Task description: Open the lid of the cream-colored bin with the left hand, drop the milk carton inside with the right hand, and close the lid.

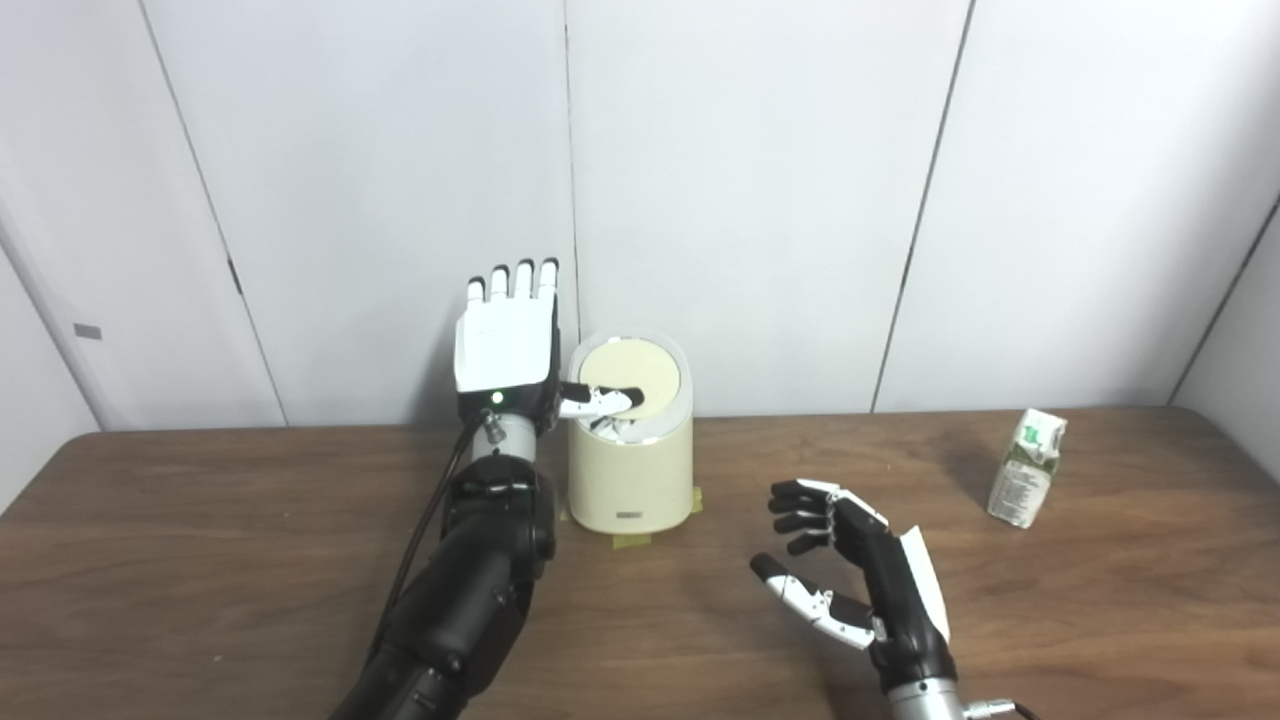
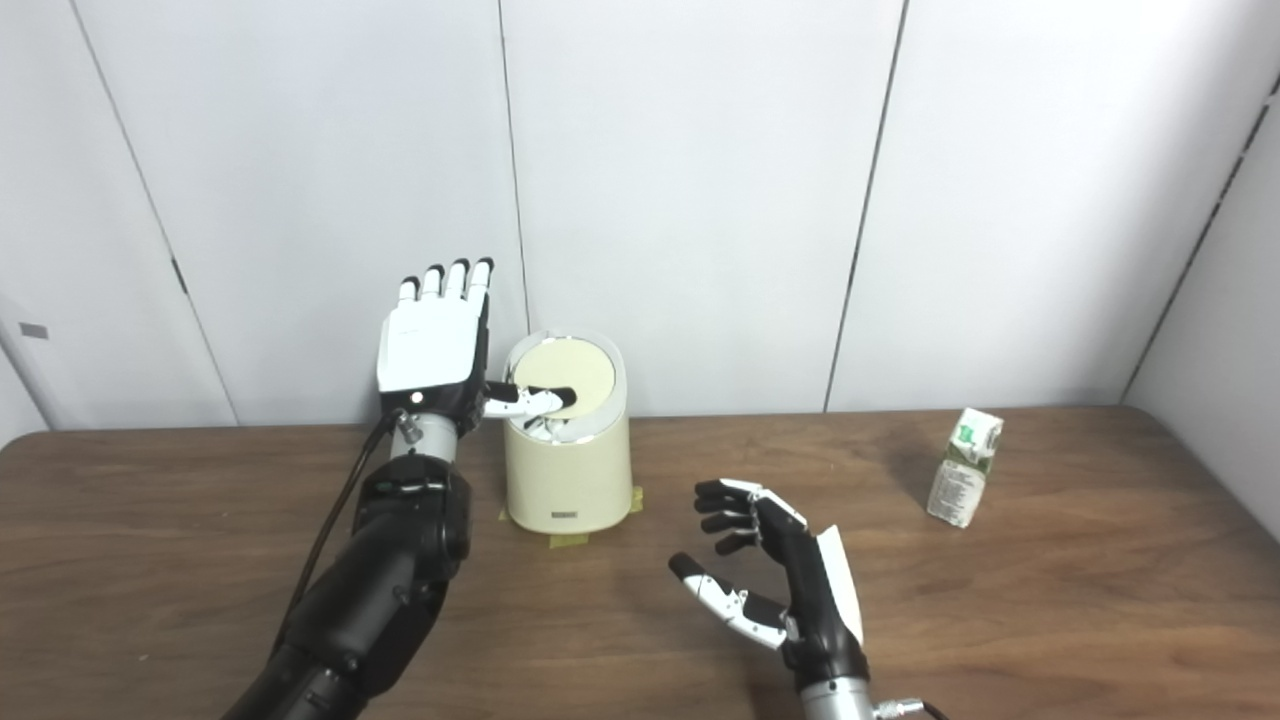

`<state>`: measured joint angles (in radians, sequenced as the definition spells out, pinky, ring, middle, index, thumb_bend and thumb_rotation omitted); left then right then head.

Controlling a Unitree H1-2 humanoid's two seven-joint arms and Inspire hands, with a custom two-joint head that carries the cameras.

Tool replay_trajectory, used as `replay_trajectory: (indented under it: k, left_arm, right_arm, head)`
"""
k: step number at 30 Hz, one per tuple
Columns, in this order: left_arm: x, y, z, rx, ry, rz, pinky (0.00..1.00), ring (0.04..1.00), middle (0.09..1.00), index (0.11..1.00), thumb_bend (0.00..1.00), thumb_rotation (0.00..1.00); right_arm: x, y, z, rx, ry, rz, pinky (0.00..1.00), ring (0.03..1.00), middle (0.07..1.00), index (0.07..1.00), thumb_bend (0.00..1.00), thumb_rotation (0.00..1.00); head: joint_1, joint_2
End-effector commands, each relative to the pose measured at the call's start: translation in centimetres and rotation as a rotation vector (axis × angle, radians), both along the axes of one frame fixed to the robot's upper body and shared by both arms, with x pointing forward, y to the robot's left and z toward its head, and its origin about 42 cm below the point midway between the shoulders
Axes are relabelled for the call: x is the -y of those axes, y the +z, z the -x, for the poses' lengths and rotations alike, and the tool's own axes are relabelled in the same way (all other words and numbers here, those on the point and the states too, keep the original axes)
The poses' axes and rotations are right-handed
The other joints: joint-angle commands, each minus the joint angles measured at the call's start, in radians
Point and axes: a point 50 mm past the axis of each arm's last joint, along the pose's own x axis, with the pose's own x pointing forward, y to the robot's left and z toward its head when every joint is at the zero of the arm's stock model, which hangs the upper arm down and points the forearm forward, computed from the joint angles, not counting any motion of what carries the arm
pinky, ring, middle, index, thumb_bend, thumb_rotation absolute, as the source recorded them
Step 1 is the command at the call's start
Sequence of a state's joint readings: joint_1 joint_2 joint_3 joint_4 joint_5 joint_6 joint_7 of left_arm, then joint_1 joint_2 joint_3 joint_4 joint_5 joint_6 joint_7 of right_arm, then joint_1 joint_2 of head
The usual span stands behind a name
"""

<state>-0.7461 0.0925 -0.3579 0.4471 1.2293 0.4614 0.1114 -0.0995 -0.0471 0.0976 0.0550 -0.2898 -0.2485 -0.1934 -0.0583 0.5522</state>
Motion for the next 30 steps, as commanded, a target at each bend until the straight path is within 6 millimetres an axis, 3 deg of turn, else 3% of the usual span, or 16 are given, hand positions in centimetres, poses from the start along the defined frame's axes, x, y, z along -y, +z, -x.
replay_trajectory:
  k: [1,6,8,9,10,11,13,16,19,24,30]
  left_arm:
    - [-0.3,0.9,-0.4,0.006,0.017,-0.040,1.00,1.000,1.000,1.000,1.00,0.20]
    - [-0.7,0.7,-0.5,-0.014,0.020,-0.041,1.00,1.000,1.000,1.000,1.00,0.19]
    - [-0.9,0.5,-0.6,-0.015,0.020,-0.032,1.00,1.000,1.000,1.000,1.00,0.29]
    - [-1.0,0.4,-0.7,-0.031,0.025,-0.007,1.00,1.000,1.000,1.000,0.96,0.39]
    - [-1.1,0.4,-0.7,-0.053,0.027,0.047,1.00,1.000,1.000,1.000,0.82,0.67]
    - [-1.3,0.4,-0.8,-0.081,0.025,0.131,1.00,1.000,1.000,1.000,0.75,0.83]
    - [-1.5,0.5,-0.9,-0.142,0.013,0.334,1.00,1.000,1.000,1.000,0.71,0.97]
    - [-2.0,0.6,-0.9,-0.198,-0.026,0.611,1.00,1.000,1.000,1.000,0.75,1.00]
    - [-2.5,0.4,-0.8,-0.168,-0.071,0.752,1.00,1.000,1.000,1.000,0.74,1.00]
    - [-3.0,0.0,0.3,-0.045,-0.144,0.829,1.00,1.000,1.000,1.000,0.71,1.00]
    - [-4.7,-0.4,3.5,0.124,-0.213,0.853,1.00,1.000,1.000,1.000,0.68,1.00]
  right_arm:
    - [0.7,-2.4,1.3,-0.074,-0.010,0.055,0.52,0.618,0.661,0.669,0.32,0.23]
    - [0.5,-2.5,1.2,-0.074,-0.007,0.047,0.51,0.611,0.657,0.669,0.32,0.23]
    - [0.5,-2.5,1.2,-0.074,-0.003,0.039,0.52,0.620,0.665,0.669,0.32,0.21]
    - [0.4,-2.5,1.1,-0.074,-0.003,0.038,0.53,0.628,0.670,0.669,0.32,0.20]
    - [0.4,-2.5,1.1,-0.076,-0.004,0.041,0.54,0.635,0.675,0.669,0.32,0.20]
    - [0.3,-2.5,1.1,-0.078,-0.005,0.044,0.53,0.633,0.674,0.669,0.32,0.21]
    - [0.3,-2.5,1.1,-0.081,-0.006,0.045,0.52,0.625,0.669,0.670,0.31,0.21]
    - [0.2,-2.5,1.1,-0.084,-0.005,0.050,0.52,0.625,0.670,0.672,0.31,0.21]
    - [0.1,-2.4,1.1,-0.089,-0.010,0.056,0.54,0.637,0.676,0.672,0.31,0.22]
    - [0.1,-2.5,1.0,-0.090,-0.012,0.055,0.53,0.633,0.674,0.670,0.31,0.20]
    - [0.1,-2.3,1.1,-0.093,-0.008,0.020,0.54,0.635,0.675,0.669,0.31,0.22]
  head:
    - [-0.001,0.001]
    - [-0.001,0.001]
    - [0.000,-0.002]
    - [0.000,-0.002]
    - [-0.002,-0.003]
    - [-0.003,-0.003]
    - [-0.003,-0.002]
    - [-0.004,-0.002]
    - [-0.005,-0.002]
    - [-0.012,-0.014]
    - [-0.008,-0.019]
